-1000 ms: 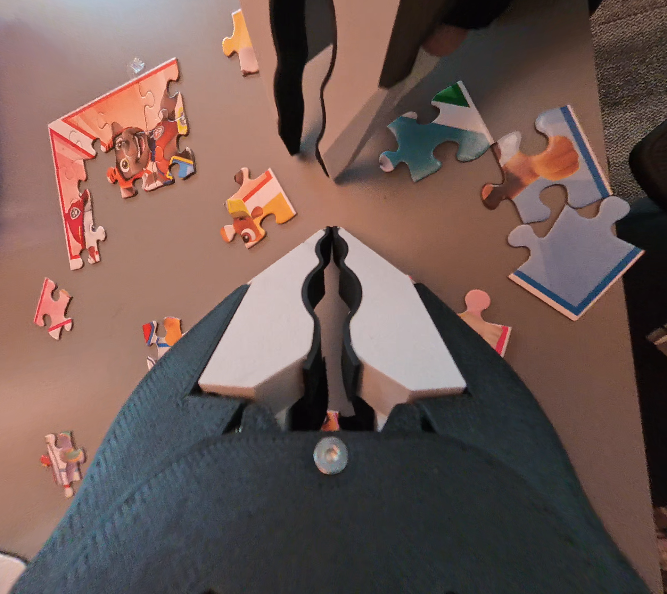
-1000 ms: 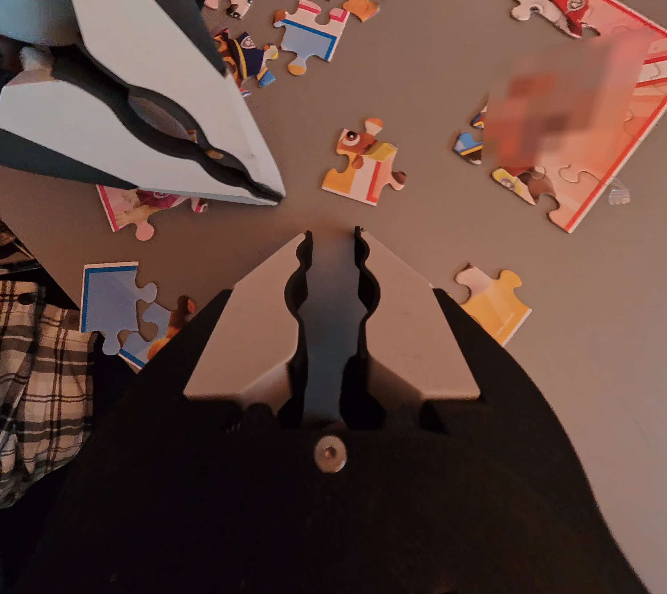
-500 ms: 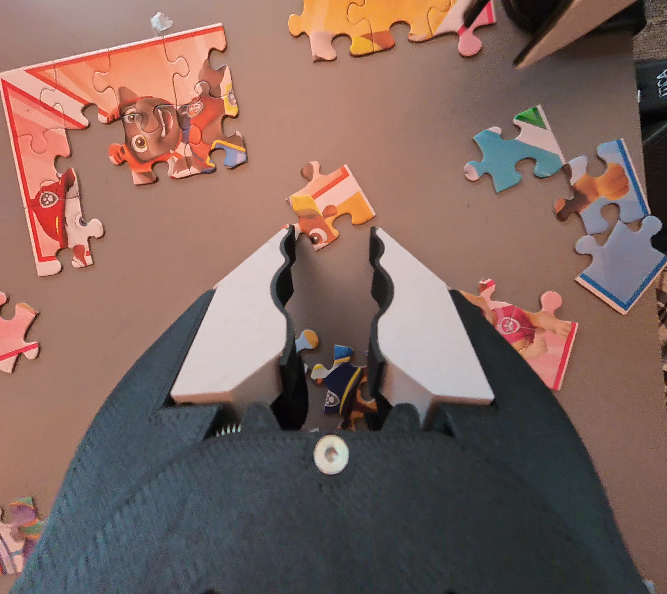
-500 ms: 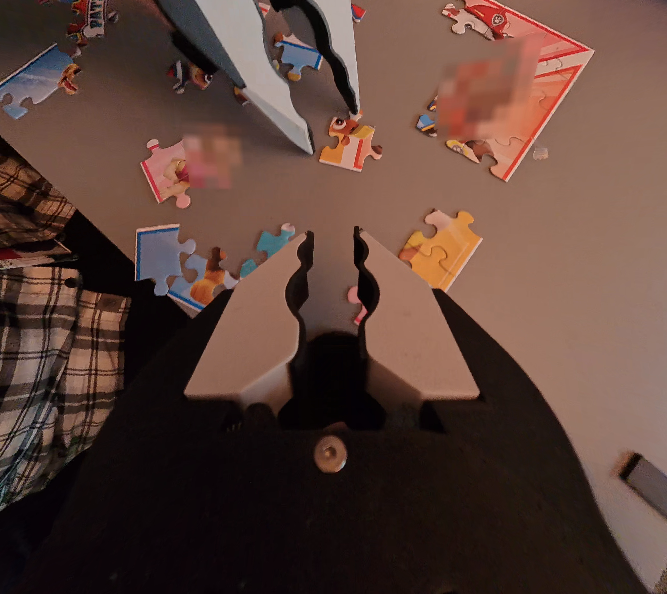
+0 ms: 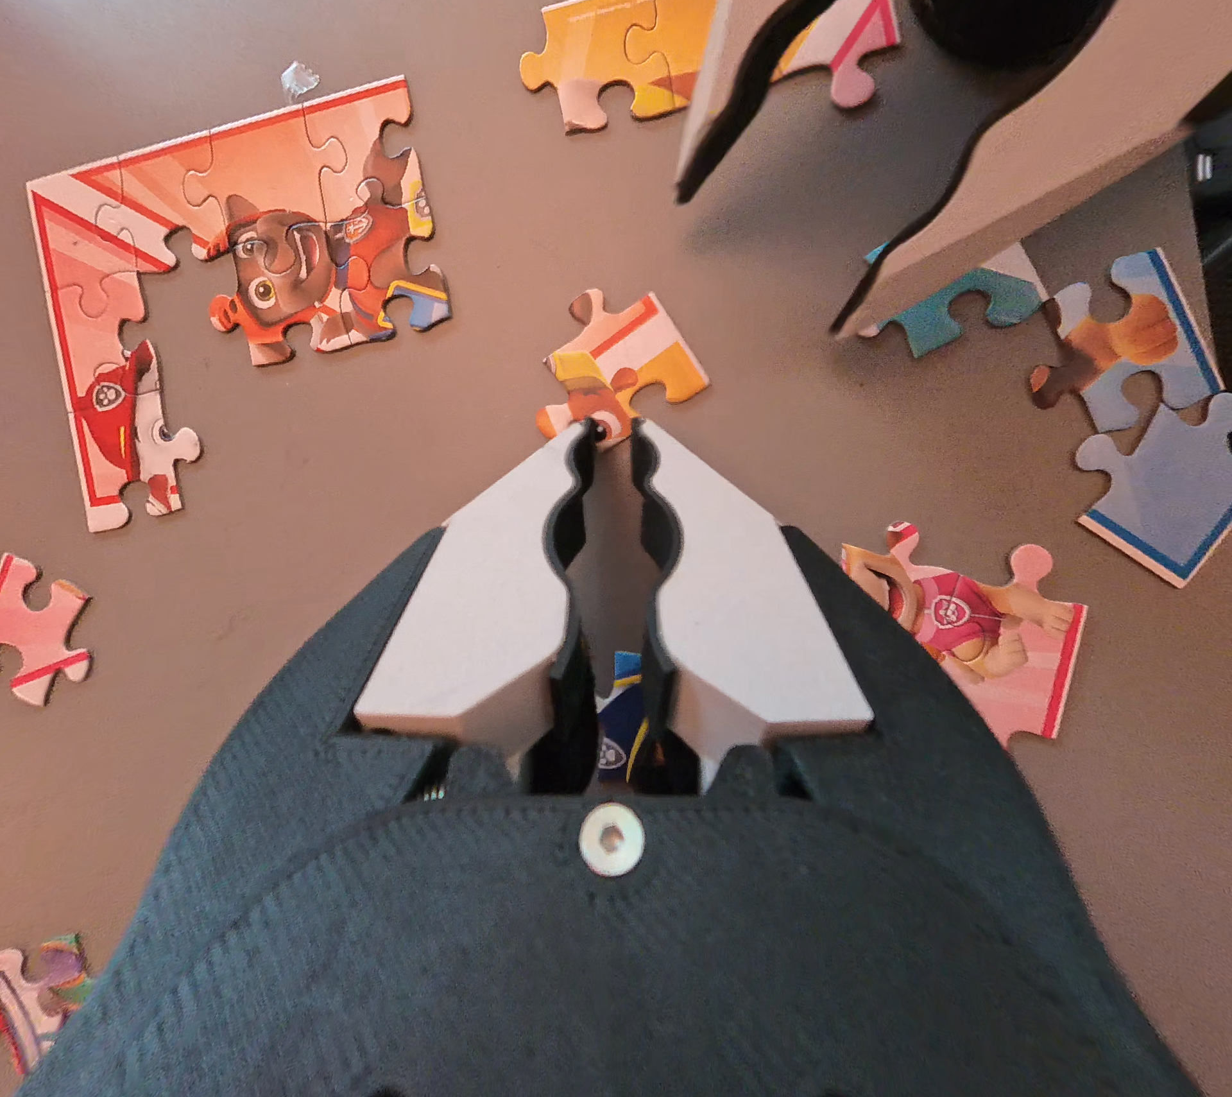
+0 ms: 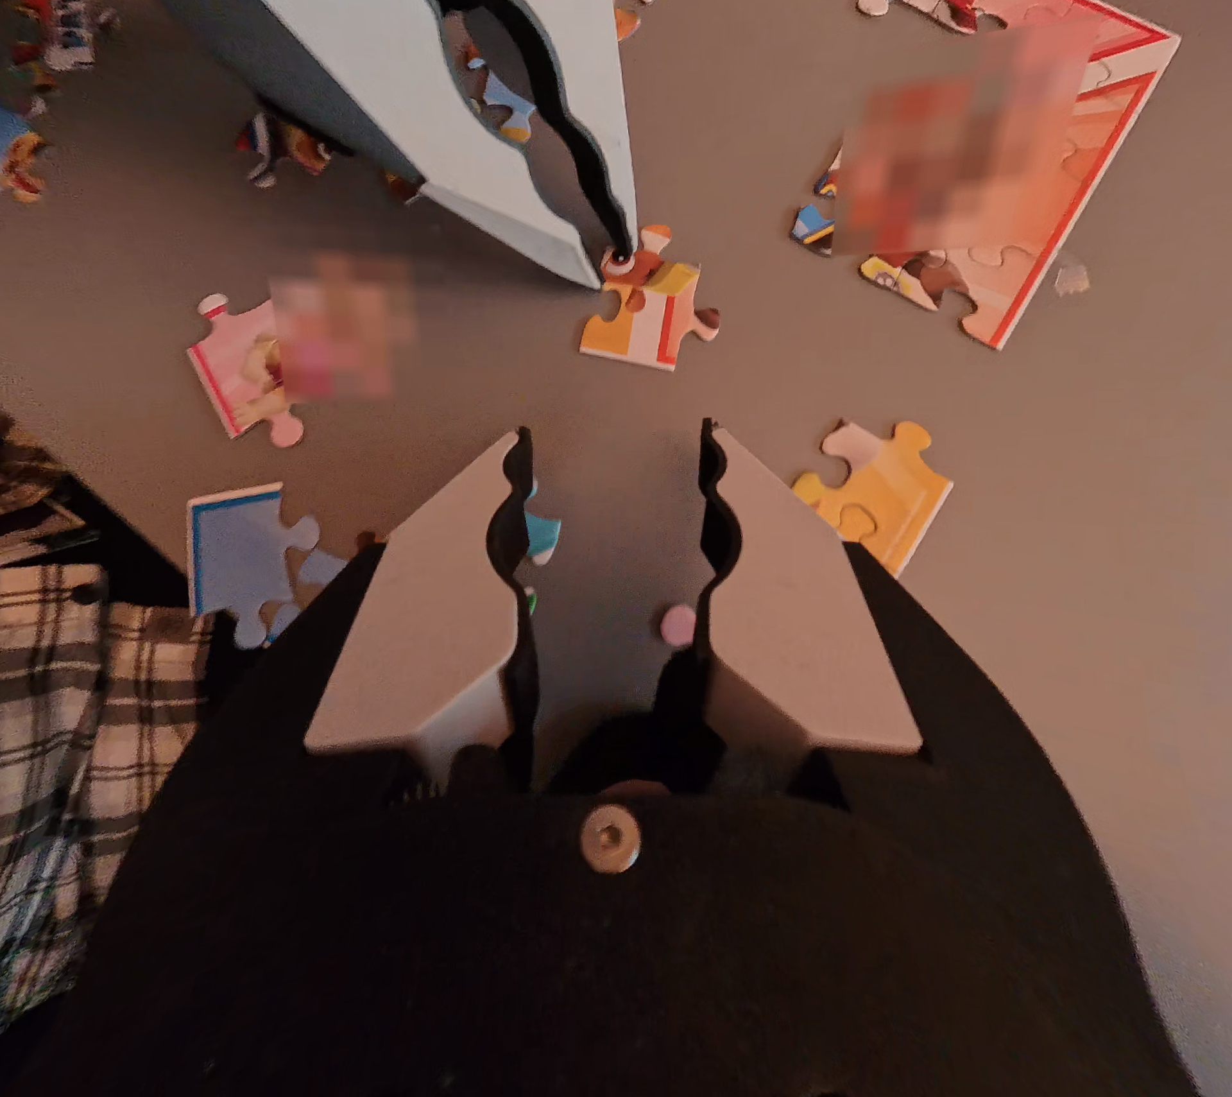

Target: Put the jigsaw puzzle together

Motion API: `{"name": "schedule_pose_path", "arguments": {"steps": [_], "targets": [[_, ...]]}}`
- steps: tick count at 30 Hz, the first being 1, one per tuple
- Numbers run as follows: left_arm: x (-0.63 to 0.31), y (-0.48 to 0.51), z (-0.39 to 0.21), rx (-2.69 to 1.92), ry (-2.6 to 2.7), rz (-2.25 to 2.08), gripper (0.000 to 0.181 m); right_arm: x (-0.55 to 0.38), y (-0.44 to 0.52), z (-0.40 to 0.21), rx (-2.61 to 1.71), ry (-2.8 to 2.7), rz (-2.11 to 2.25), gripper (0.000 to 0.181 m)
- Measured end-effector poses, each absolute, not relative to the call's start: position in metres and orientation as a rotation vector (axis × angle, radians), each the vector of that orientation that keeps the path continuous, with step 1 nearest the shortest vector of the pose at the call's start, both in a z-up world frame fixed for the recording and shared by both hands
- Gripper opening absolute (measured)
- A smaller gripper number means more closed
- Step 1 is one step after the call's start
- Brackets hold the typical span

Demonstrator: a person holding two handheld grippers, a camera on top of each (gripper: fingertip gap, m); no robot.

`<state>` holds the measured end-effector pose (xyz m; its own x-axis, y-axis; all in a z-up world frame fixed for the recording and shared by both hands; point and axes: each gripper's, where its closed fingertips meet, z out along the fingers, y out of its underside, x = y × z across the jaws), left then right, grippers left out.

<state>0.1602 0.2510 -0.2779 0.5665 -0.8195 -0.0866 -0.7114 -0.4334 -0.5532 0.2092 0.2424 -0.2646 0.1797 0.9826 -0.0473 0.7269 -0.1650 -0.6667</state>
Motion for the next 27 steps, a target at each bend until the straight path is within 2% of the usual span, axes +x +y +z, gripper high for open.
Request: {"name": "schedule_pose_path", "arguments": {"steps": [1,4,13,18,23,27], "targets": [[0.162,0.249,-0.278,-2.247,1.241,-0.263,0.0,0.204,0.243,-0.267,-1.961,-1.608,0.649,0.051],[0.168,0.247,-0.278,-2.211,1.258,-0.248,0.0,0.197,0.249,-0.276,-1.992,-1.615,0.568,0.059],[0.178,0.249,-0.278,-2.205,1.32,-0.329,0.012,0.204,0.255,-0.276,-1.985,-1.618,0.579,0.021],[0.183,0.248,-0.278,-2.195,1.429,-0.413,0.016,0.206,0.252,-0.276,-1.959,-1.665,0.587,0.016],[0.181,0.252,-0.278,-2.191,1.506,-0.448,0.009,0.206,0.249,-0.276,-1.937,-1.702,0.624,0.01],[0.18,0.258,-0.278,-2.161,1.528,-0.411,0.019,0.207,0.247,-0.276,-1.928,-1.707,0.656,0.009]]}}
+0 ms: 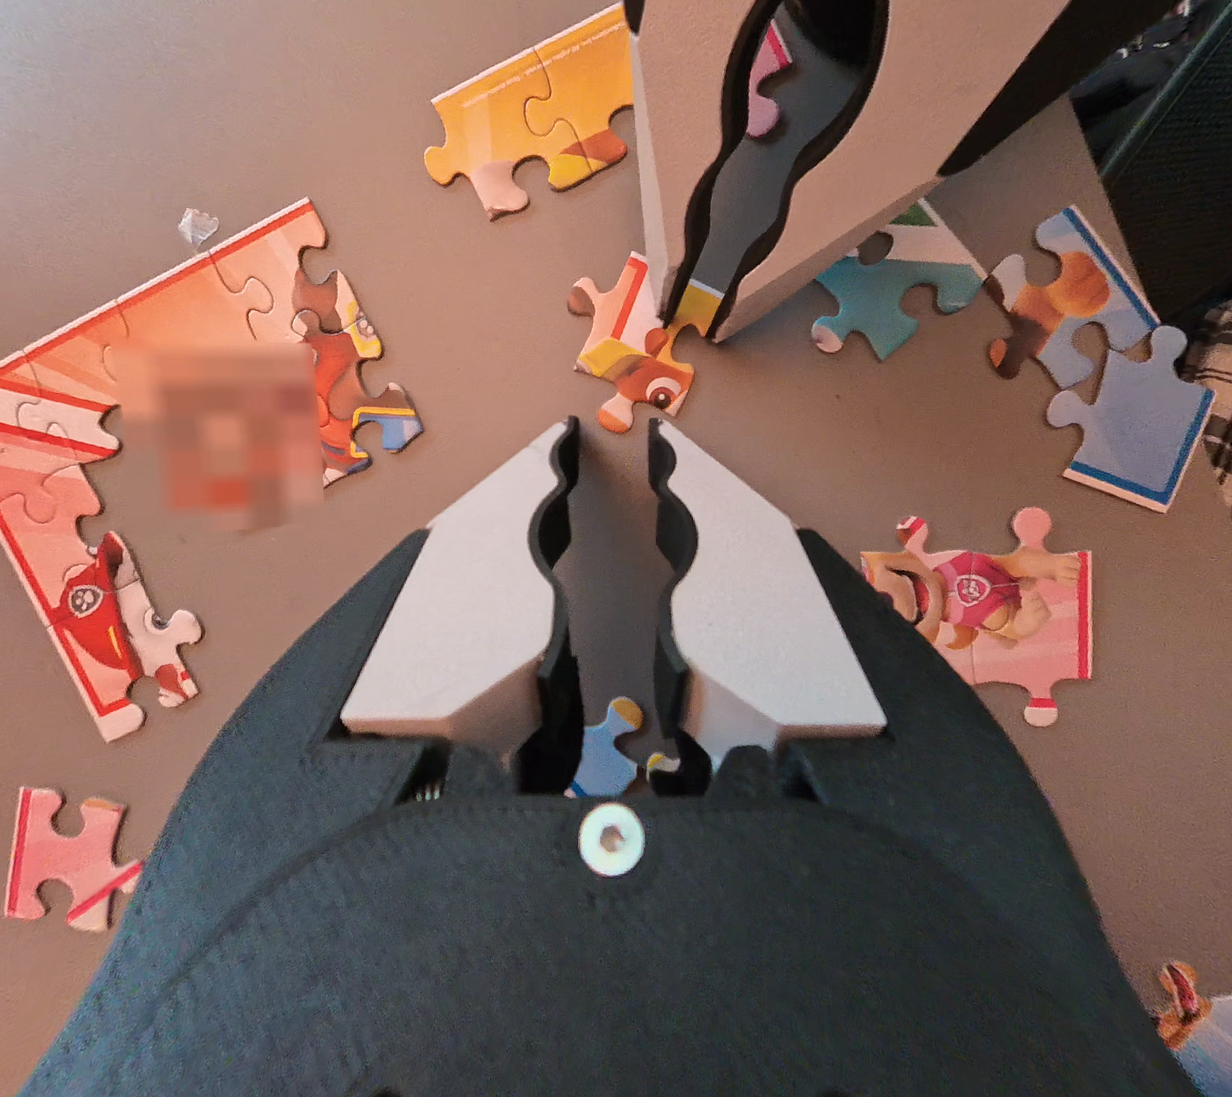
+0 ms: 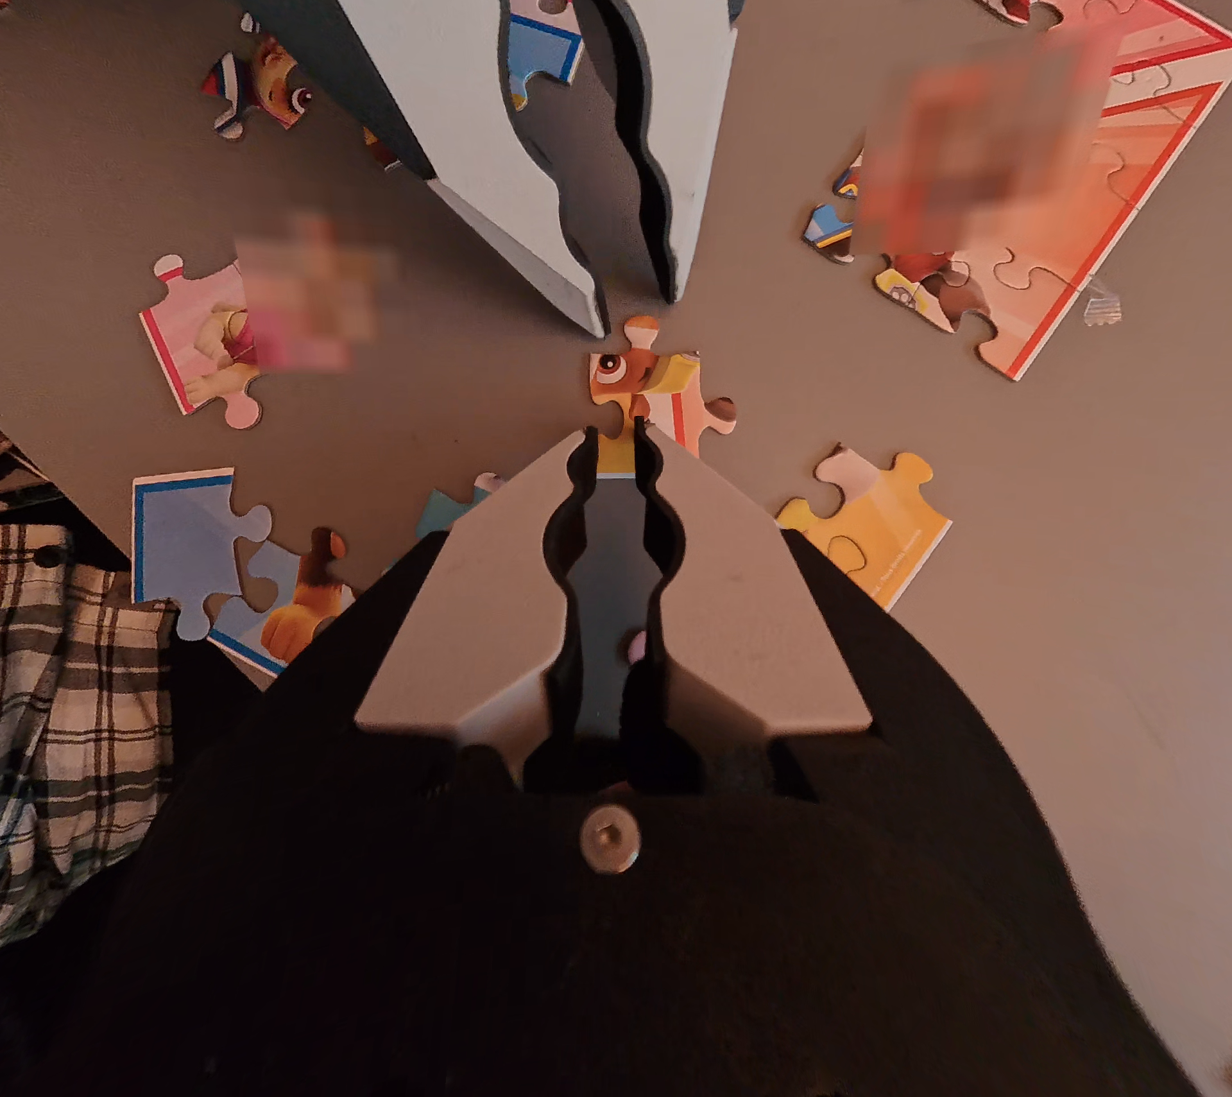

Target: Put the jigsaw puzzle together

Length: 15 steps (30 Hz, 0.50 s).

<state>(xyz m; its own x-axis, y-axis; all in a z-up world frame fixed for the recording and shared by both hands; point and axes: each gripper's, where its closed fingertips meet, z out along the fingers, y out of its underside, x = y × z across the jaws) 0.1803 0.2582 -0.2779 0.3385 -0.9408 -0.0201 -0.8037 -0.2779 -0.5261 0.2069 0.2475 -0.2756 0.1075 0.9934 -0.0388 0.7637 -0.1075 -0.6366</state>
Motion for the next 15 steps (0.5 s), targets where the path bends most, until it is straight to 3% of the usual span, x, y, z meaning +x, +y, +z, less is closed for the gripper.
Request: {"name": "schedule_pose_path", "arguments": {"steps": [4,8,15], "targets": [[0.1863,0.2596,-0.278,-2.144,1.548,-0.437,0.02,0.2055,0.2422,-0.2771,-1.914,-1.74,0.681,0.0],[0.1902,0.2556,-0.2783,-2.13,1.56,-0.458,0.005,0.2054,0.2421,-0.277,-1.915,-1.737,0.698,0.0],[0.1909,0.2514,-0.2783,-2.084,1.554,-0.39,0.003,0.2081,0.2437,-0.2761,-1.915,-1.736,0.671,0.003]]}}
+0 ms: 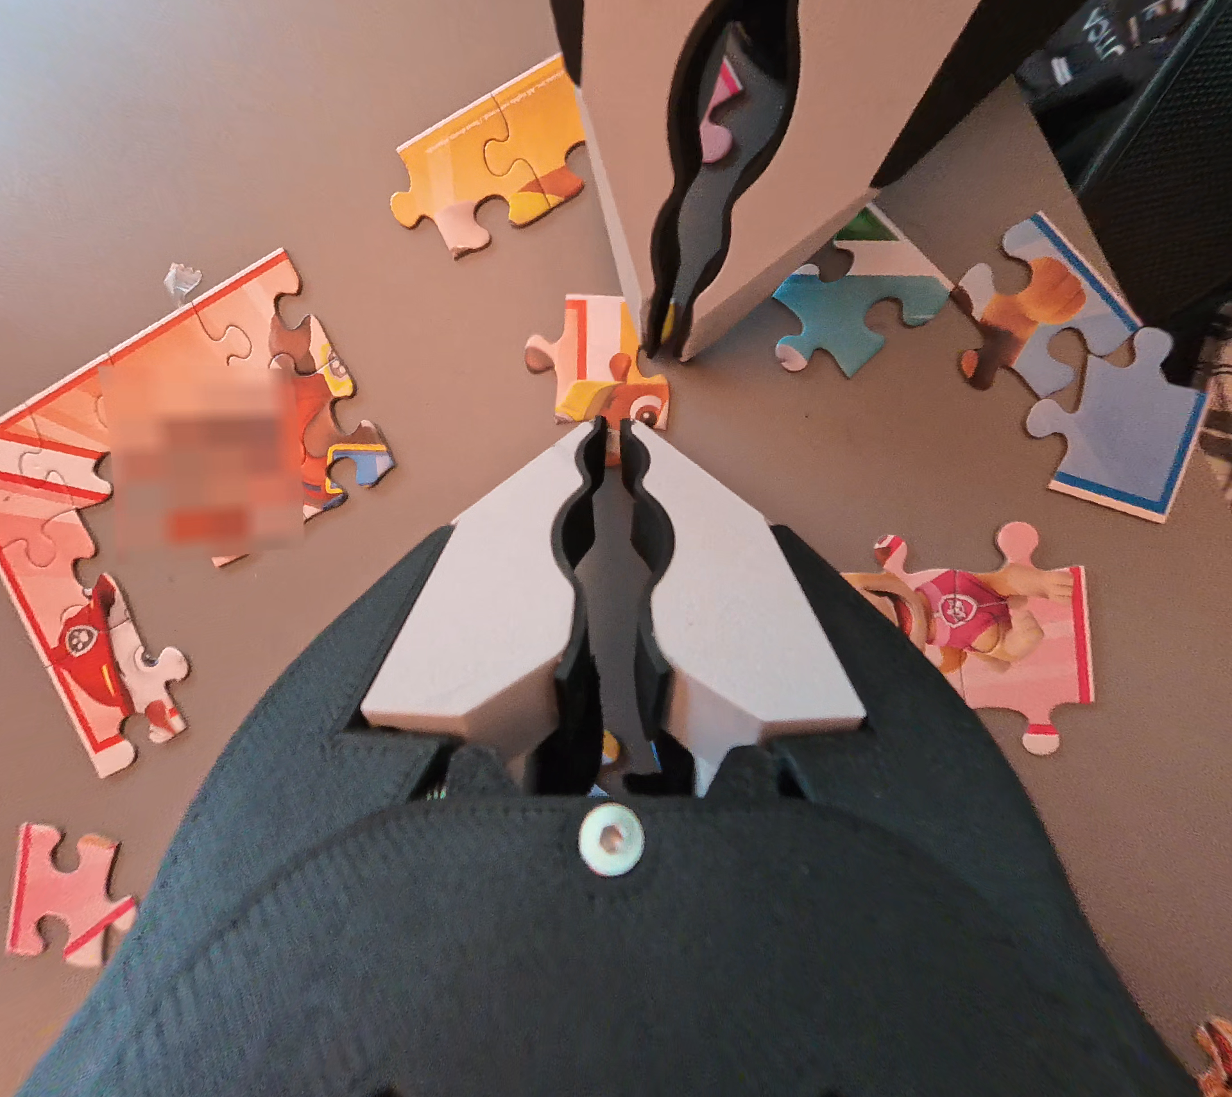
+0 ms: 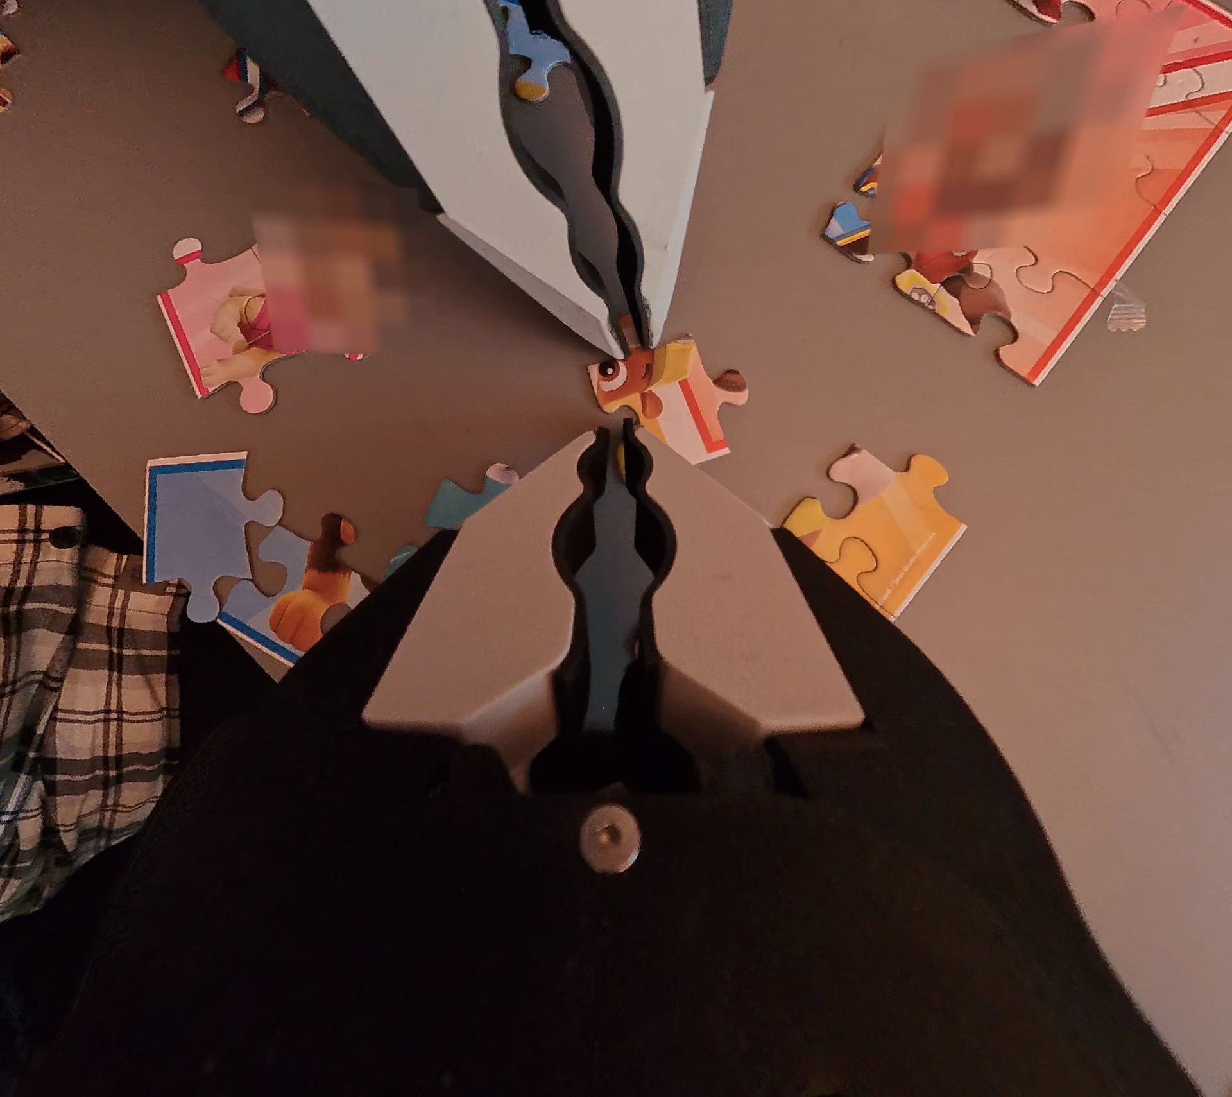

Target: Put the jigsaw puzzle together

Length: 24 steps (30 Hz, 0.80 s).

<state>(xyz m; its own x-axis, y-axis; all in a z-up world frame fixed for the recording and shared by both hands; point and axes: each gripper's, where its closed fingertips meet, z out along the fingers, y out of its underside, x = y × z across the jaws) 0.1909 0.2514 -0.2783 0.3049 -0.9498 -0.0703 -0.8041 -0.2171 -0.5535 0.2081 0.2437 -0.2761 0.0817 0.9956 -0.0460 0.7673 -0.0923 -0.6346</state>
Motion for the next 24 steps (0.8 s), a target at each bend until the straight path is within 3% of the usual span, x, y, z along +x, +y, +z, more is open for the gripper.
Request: {"name": "schedule_pose_path", "arguments": {"steps": [12,24], "targets": [[0.189,0.248,-0.278,-1.936,1.62,-0.091,0.002,0.22,0.265,-0.271,-1.931,-1.61,0.574,0.029],[0.186,0.247,-0.277,-1.864,1.62,0.005,0.0,0.224,0.27,-0.272,-1.932,-1.597,0.56,0.031]]}}
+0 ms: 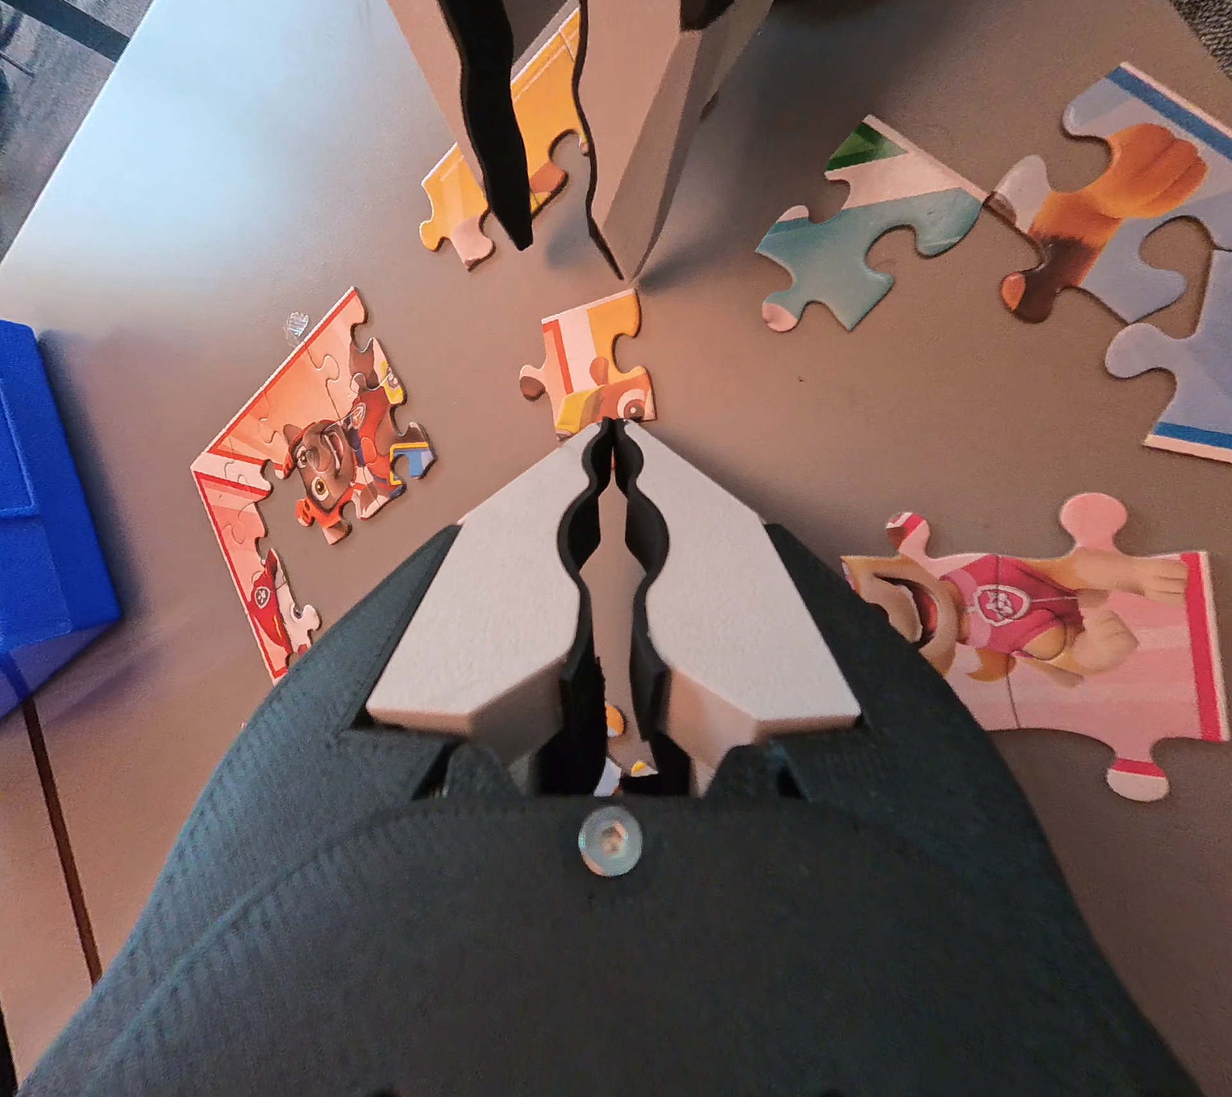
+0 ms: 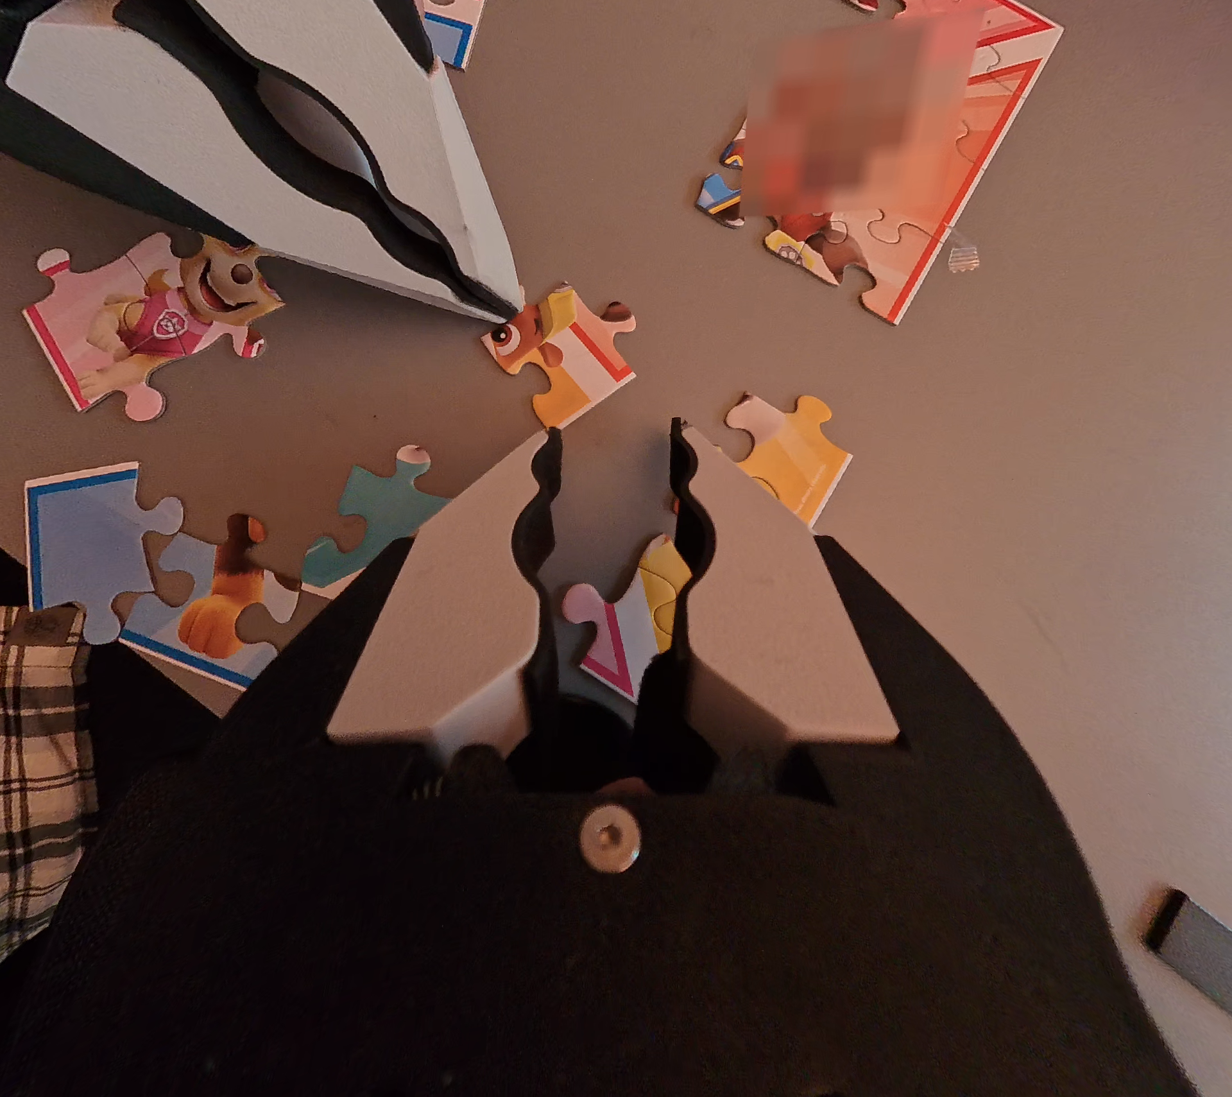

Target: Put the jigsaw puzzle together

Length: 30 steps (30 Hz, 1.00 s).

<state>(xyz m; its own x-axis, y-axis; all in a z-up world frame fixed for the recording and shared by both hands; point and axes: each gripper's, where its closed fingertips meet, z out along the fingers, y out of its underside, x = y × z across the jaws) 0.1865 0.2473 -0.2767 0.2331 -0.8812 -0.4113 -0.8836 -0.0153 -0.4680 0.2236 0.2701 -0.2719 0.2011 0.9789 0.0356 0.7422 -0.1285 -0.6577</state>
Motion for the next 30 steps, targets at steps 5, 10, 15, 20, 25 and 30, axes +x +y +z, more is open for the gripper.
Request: {"name": "schedule_pose_path", "arguments": {"steps": [5,10,15,20,25,30], "targets": [[0.185,0.246,-0.273,-1.848,1.615,0.007,0.0,0.222,0.267,-0.272,-1.917,-1.62,0.569,0.033],[0.183,0.247,-0.267,-1.845,1.591,-0.015,0.0,0.213,0.26,-0.275,-1.877,-1.696,0.56,0.041],[0.184,0.246,-0.259,-1.872,1.535,-0.087,0.0,0.201,0.254,-0.27,-1.772,-1.735,0.501,0.045],[0.188,0.246,-0.253,-1.907,1.464,-0.191,0.0,0.192,0.251,-0.271,-1.687,-1.75,0.385,0.038],[0.192,0.243,-0.247,-1.92,1.421,-0.259,0.0,0.188,0.256,-0.269,-1.629,-1.722,0.283,0.013],[0.19,0.242,-0.244,-1.932,1.401,-0.301,0.0,0.188,0.26,-0.258,-1.557,-1.686,0.245,0.003]]}}
